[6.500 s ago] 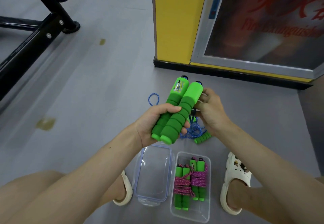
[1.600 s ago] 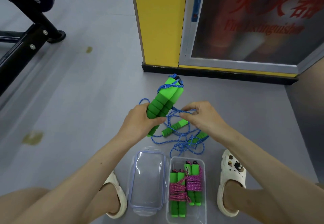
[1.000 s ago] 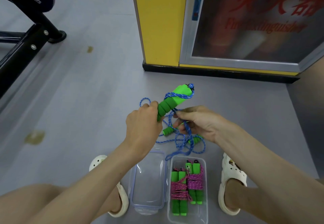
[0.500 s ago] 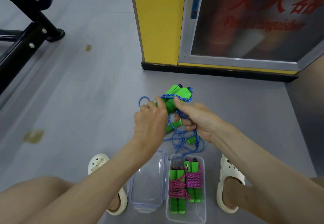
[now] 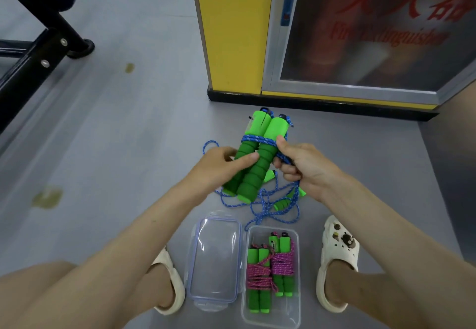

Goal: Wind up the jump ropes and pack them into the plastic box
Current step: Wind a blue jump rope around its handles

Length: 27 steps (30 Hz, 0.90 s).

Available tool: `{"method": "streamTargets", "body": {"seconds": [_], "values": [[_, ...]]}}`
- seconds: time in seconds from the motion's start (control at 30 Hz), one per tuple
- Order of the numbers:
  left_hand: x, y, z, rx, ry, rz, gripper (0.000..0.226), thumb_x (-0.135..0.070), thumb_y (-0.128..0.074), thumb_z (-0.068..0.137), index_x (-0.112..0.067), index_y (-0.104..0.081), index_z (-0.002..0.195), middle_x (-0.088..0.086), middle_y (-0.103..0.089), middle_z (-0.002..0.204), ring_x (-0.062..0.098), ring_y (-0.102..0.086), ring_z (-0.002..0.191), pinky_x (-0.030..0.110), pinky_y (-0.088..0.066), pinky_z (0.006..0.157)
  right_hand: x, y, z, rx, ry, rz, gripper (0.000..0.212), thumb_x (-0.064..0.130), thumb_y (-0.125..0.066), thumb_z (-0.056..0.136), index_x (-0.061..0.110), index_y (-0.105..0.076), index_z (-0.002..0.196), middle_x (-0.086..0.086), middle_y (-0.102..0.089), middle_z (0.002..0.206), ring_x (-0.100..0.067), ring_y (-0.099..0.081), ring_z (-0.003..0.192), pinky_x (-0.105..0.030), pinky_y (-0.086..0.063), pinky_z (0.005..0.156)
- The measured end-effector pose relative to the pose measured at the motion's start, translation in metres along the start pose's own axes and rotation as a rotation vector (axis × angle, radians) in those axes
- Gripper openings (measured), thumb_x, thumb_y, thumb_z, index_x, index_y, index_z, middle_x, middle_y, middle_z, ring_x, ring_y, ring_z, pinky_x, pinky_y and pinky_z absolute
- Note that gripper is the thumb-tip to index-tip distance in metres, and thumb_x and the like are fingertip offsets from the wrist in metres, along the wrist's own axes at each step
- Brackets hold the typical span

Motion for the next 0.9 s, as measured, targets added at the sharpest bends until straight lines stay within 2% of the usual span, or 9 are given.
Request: {"method": "streamTargets", "body": {"seconds": [0.1,0.17,0.27,0.33,0.4,0.57,0.7,0.8,0.9], "values": [[0.007,0.000,-0.005,0.183,0.084,-0.188,0.033,-0.046,-0.063,0.085,-0.021,-0.069,0.106,-0.004,-0.074,0.097,0.012,-0.069,0.088,0.021,-0.049,0.069,0.000,-0.001,0.000,0.044,0.001,-0.014,0.033,0.028,-0.051,0.096,0.006,-0.054,0.072,-0.003,-0.051,0.054,-0.004,-0.028,0.036,-0.016,-0.020,0.037],[0.009,-0.001,-0.008,0.206,0.087,-0.229,0.036,-0.046,-0.063,0.083,-0.021,-0.068,0.109,-0.003,-0.074,0.101,0.013,-0.069,0.093,0.025,-0.051,0.077,0.000,-0.001,0.000,0.050,0.006,-0.011,0.032,0.028,-0.052,0.096,0.006,-0.054,0.072,-0.004,-0.051,0.056,-0.004,-0.029,0.037,-0.016,-0.021,0.038],[0.007,-0.001,-0.009,0.113,0.083,-0.303,0.046,-0.053,-0.063,0.075,-0.026,-0.064,0.112,0.001,-0.070,0.108,0.016,-0.067,0.099,0.031,-0.052,0.086,-0.001,-0.002,0.000,0.066,0.002,-0.042,0.031,0.029,-0.051,0.096,0.005,-0.054,0.076,-0.003,-0.052,0.056,-0.004,-0.029,0.037,-0.015,-0.022,0.037],[0.005,0.001,-0.006,-0.007,0.065,-0.328,0.046,-0.051,-0.061,0.082,-0.029,-0.056,0.123,0.002,-0.064,0.113,0.017,-0.065,0.101,0.035,-0.054,0.085,-0.004,-0.003,0.000,0.059,0.004,-0.181,0.035,0.033,-0.051,0.096,0.008,-0.055,0.072,-0.008,-0.048,0.059,-0.007,-0.027,0.040,-0.015,-0.025,0.037],[0.001,0.002,-0.005,-0.052,0.061,-0.364,0.043,-0.047,-0.055,0.091,-0.028,-0.051,0.129,0.002,-0.062,0.114,0.016,-0.065,0.097,0.036,-0.055,0.081,-0.006,-0.006,0.000,0.072,0.019,-0.292,0.040,0.038,-0.052,0.095,0.011,-0.054,0.066,-0.015,-0.042,0.070,-0.010,-0.025,0.044,-0.015,-0.027,0.039],[-0.004,-0.004,-0.007,-0.171,-0.056,-0.301,0.015,-0.033,-0.058,0.093,-0.023,-0.061,0.103,0.001,-0.068,0.101,0.012,-0.065,0.088,0.031,-0.054,0.079,-0.007,-0.020,-0.005,0.147,0.033,-0.396,0.042,0.041,-0.051,0.094,0.010,-0.057,0.067,-0.013,-0.043,0.067,-0.009,-0.028,0.045,-0.018,-0.026,0.044],[-0.005,-0.003,-0.005,-0.240,-0.028,-0.372,0.027,-0.034,-0.060,0.092,-0.009,-0.066,0.100,0.012,-0.069,0.096,0.016,-0.063,0.080,0.034,-0.053,0.077,-0.007,-0.023,-0.007,0.173,0.010,-0.361,0.040,0.040,-0.052,0.093,0.006,-0.059,0.075,-0.015,-0.043,0.072,-0.011,-0.026,0.047,-0.020,-0.022,0.045],[-0.006,0.003,-0.003,-0.159,0.094,-0.553,0.036,-0.039,-0.056,0.093,-0.007,-0.068,0.106,0.013,-0.070,0.100,0.017,-0.065,0.082,0.033,-0.053,0.076,-0.004,-0.021,-0.008,0.186,0.003,-0.327,0.038,0.037,-0.052,0.095,0.008,-0.057,0.071,-0.012,-0.046,0.066,-0.010,-0.026,0.045,-0.019,-0.023,0.044],[-0.005,0.007,-0.001,-0.016,0.147,-0.671,0.046,-0.040,-0.057,0.090,-0.002,-0.065,0.116,0.019,-0.067,0.113,0.029,-0.065,0.098,0.035,-0.055,0.081,-0.002,-0.019,-0.010,0.216,-0.015,-0.259,0.036,0.033,-0.049,0.096,0.011,-0.059,0.069,-0.002,-0.053,0.057,-0.006,-0.029,0.040,-0.017,-0.022,0.040]]}}
Point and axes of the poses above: each hand's wrist, its own z-axis towards the middle knuckle, its own y-axis out of the back of the hand, x = y × z, the point moved 2 cm from there along z, towards the middle knuckle
